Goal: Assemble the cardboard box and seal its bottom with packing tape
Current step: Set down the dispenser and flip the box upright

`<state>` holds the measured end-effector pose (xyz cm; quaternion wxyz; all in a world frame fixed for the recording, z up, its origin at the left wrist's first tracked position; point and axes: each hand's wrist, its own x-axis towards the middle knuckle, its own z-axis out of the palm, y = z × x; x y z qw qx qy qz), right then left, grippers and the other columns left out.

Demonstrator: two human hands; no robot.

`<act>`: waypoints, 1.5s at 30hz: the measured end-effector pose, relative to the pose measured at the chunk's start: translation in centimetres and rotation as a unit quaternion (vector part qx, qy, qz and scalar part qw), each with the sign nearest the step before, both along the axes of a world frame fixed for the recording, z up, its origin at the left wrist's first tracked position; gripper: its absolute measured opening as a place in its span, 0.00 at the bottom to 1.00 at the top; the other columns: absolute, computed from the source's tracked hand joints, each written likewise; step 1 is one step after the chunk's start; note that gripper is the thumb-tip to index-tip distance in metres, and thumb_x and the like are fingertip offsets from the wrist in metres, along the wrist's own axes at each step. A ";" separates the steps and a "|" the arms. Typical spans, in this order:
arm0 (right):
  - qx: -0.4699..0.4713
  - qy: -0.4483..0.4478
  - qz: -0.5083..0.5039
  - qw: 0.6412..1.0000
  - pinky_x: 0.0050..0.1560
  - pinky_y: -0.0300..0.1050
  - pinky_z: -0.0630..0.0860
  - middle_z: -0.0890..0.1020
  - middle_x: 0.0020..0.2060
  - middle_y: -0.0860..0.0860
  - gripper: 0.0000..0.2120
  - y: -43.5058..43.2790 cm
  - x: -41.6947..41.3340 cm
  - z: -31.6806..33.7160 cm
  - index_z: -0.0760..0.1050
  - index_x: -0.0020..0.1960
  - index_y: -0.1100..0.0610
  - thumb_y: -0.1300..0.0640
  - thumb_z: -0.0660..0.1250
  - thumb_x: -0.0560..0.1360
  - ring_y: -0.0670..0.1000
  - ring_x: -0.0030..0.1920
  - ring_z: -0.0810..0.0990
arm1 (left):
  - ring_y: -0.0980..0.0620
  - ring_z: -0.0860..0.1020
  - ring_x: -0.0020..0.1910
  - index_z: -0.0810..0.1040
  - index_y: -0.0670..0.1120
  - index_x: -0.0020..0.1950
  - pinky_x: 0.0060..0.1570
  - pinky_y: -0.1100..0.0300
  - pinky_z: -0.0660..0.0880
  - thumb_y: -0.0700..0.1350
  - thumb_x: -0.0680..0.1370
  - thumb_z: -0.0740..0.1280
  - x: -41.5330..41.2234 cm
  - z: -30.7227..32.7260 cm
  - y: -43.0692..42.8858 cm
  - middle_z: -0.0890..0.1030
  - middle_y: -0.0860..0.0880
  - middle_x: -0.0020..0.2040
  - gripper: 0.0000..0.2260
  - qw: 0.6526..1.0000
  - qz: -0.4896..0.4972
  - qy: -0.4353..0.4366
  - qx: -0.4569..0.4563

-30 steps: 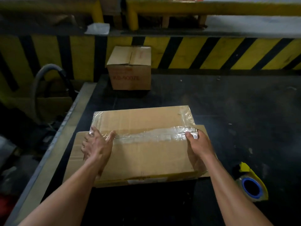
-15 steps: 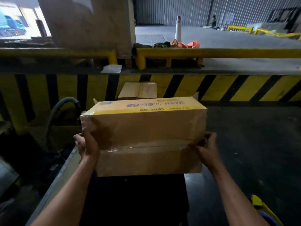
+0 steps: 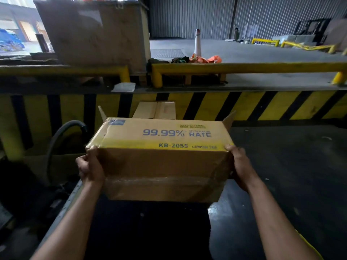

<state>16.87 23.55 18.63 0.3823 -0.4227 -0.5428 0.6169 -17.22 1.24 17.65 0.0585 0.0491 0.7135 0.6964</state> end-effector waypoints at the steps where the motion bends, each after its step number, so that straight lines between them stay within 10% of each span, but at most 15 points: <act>1: -0.004 0.010 0.004 1.000 0.35 0.49 0.80 0.80 0.55 0.59 0.20 0.1 0.3 -0.4 0.69 0.65 0.56 0.47 0.66 0.78 0.58 0.49 0.84 | 0.39 0.77 0.56 0.76 0.45 0.60 0.53 0.47 0.70 0.68 0.70 0.56 -0.6 -0.4 -0.2 0.78 0.39 0.56 0.32 1.000 -0.027 -0.001 -0.002; 5: 0.027 -0.001 0.058 0.998 0.43 0.47 0.80 0.79 0.60 0.55 0.22 0.7 2.2 -1.5 0.66 0.69 0.48 0.60 0.66 0.77 0.56 0.55 0.82 | 0.41 0.78 0.49 0.82 0.53 0.45 0.50 0.44 0.73 0.68 0.64 0.67 -3.3 -2.6 -1.4 0.80 0.38 0.49 0.21 0.985 -0.153 -0.044 -0.063; 10: 0.066 -0.114 0.050 0.990 0.36 0.39 0.79 0.76 0.59 0.55 0.28 0.8 3.0 -3.3 0.63 0.65 0.56 0.70 0.72 0.72 0.48 0.52 0.78 | 0.47 0.83 0.51 0.68 0.49 0.73 0.49 0.49 0.80 0.47 0.66 0.82 -2.5 -2.8 -2.2 0.81 0.46 0.57 0.39 0.948 -0.284 -0.023 -0.139; 19: 0.109 -0.154 0.046 0.981 0.69 0.63 0.69 0.68 0.73 0.49 0.54 0.0 2.6 -6.5 0.45 0.80 0.40 0.50 0.80 0.68 0.51 0.71 0.69 | 0.43 0.78 0.61 0.68 0.47 0.72 0.63 0.42 0.76 0.48 0.47 0.88 -2.5 -6.7 -1.1 0.79 0.43 0.63 0.55 0.923 -0.302 0.009 -0.237; 30: 0.145 -0.168 0.040 0.974 0.64 0.56 0.73 0.75 0.67 0.46 0.46 -1.9 4.4 -10.2 0.57 0.76 0.39 0.51 0.80 0.68 0.50 0.68 0.73 | 0.47 0.81 0.60 0.66 0.61 0.72 0.61 0.41 0.78 0.62 0.52 0.84 -1.7 -6.8 -2.6 0.81 0.51 0.62 0.51 0.912 -0.334 0.072 -0.228; 38: 0.172 -0.215 -0.026 0.961 0.58 0.51 0.76 0.73 0.69 0.54 0.46 -3.5 4.6 -12.5 0.51 0.76 0.46 0.54 0.78 0.69 0.51 0.66 0.73 | 0.45 0.78 0.59 0.57 0.81 0.59 0.59 0.39 0.76 0.47 0.62 0.86 1.6 -8.2 -4.1 0.78 0.51 0.61 0.47 0.931 -0.239 0.101 -0.257; 43: 0.180 -0.236 -0.005 0.955 0.57 0.60 0.77 0.70 0.70 0.53 0.50 -3.1 5.4 -12.0 0.47 0.76 0.37 0.54 0.78 0.69 0.54 0.63 0.76 | 0.51 0.76 0.54 0.56 0.79 0.62 0.57 0.45 0.74 0.44 0.65 0.84 2.8 -8.4 -4.3 0.77 0.54 0.57 0.48 0.930 -0.230 0.116 -0.264; 45: 0.177 -0.241 -0.003 0.954 0.51 0.46 0.79 0.72 0.64 0.52 0.46 -3.4 5.7 -12.5 0.49 0.76 0.42 0.57 0.77 0.71 0.51 0.59 0.77 | 0.50 0.77 0.54 0.61 0.74 0.68 0.57 0.46 0.75 0.42 0.65 0.84 2.8 -9.0 -4.4 0.78 0.54 0.58 0.46 0.930 -0.233 0.111 -0.262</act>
